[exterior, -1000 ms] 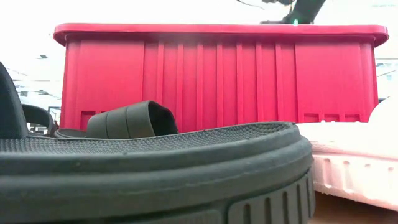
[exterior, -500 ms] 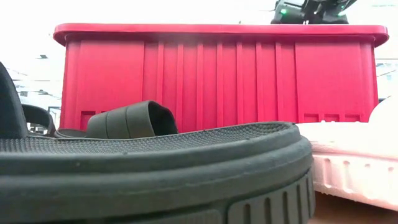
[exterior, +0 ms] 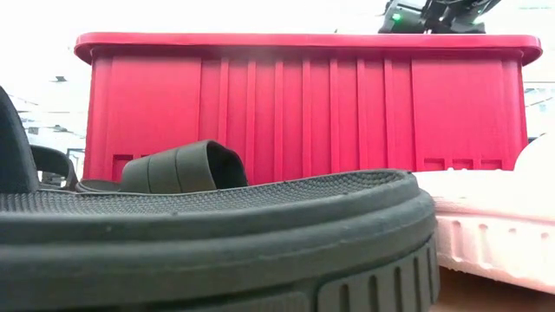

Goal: Pick and place slides into bin
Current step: Put the pink slide into the red bin

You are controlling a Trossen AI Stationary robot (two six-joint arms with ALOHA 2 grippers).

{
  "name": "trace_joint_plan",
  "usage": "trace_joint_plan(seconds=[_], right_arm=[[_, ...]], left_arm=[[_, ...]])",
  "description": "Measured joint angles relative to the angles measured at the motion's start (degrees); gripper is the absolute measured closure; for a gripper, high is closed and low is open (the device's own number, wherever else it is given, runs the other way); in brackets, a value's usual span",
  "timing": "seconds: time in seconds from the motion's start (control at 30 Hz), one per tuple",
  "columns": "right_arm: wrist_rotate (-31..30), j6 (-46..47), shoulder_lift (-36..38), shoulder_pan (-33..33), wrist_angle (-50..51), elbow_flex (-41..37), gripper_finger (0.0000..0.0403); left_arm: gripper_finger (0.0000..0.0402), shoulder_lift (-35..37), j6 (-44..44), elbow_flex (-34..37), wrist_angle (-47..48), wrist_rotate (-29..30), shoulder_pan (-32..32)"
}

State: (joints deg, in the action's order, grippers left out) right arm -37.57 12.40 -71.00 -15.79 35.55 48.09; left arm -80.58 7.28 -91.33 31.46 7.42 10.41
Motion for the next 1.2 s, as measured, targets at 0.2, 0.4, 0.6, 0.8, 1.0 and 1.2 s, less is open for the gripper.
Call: trace_joint_plan(seconds=[0.2,0.4,0.6,0.8,1.0,1.2], right_arm=[[4.1,-0.7,-0.2,0.0,2.3,2.9,0.0403],[9.4,-3.4,-0.3,0.0,3.4,8.3,0.0403],[8.6,-5.6,-4.8,-0.7,5.9,10.8,0.0403],[5.5,-5.5,-12.5,-2.9,12.6,13.2,0.0403],[1.8,-4.5,-15.7,-3.3,20.9,16.5,0.0403],[4.6,-0.9,-15.8,-3.4,20.6,16.7,0.0403]], left_arm=[[0.0279,0.0,0.6,0.0,0.0,0.0,0.0],[0.0279,0.0,0.6,0.0,0.0,0.0,0.0],[0.0279,0.0,0.5,0.0,0.0,0.0,0.0],[0.0279,0.0,-0.1,0.0,0.0,0.0,0.0],[0.0279,0.0,-0.1,0.0,0.0,0.0,0.0],[0.0279,0.0,0.0,0.0,0.0,0.0,0.0]])
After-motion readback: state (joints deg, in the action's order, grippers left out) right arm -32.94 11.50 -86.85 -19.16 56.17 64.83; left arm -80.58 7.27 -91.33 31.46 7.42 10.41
